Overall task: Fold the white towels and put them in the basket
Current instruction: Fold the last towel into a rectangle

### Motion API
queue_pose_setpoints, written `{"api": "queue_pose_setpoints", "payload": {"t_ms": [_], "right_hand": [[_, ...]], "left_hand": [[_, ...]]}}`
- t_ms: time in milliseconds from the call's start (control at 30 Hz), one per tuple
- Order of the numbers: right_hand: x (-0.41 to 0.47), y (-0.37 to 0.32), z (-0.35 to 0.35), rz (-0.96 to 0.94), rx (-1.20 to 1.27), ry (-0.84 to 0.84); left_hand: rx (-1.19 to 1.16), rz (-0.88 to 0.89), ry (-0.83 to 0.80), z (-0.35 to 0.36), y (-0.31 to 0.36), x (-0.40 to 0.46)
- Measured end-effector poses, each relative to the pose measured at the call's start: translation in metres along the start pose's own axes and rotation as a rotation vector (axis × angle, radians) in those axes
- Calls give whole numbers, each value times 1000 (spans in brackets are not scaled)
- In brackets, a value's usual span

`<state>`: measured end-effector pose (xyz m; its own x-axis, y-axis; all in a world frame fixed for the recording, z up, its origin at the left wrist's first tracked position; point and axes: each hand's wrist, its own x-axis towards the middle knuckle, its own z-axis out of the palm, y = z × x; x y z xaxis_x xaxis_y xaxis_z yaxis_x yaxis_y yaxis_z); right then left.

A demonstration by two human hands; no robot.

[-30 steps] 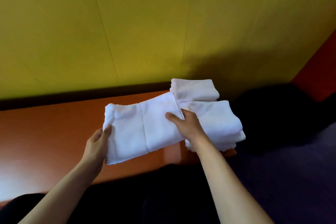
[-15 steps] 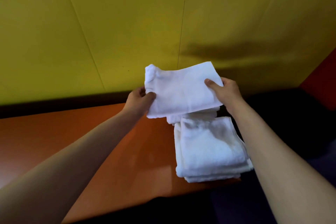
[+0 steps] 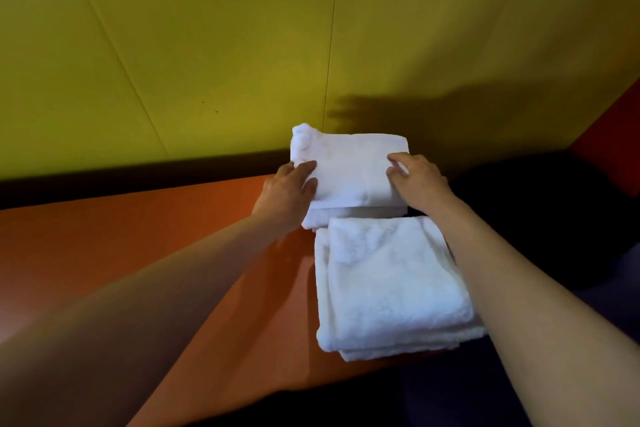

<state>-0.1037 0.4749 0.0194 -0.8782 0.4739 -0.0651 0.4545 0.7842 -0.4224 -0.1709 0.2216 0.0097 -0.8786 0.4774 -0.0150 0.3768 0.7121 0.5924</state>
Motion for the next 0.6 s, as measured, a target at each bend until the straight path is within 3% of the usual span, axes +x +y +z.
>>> {"api": "queue_pose_setpoints", "payload": {"t_ms": [233,600], "right_hand": [[-26,-6,-23,-43,160,56],[-155,-17,-45,-94,323,183]], "left_hand": [[-8,25,-2,-16,14,-38],[65,238,43,-42,50,-177]]}}
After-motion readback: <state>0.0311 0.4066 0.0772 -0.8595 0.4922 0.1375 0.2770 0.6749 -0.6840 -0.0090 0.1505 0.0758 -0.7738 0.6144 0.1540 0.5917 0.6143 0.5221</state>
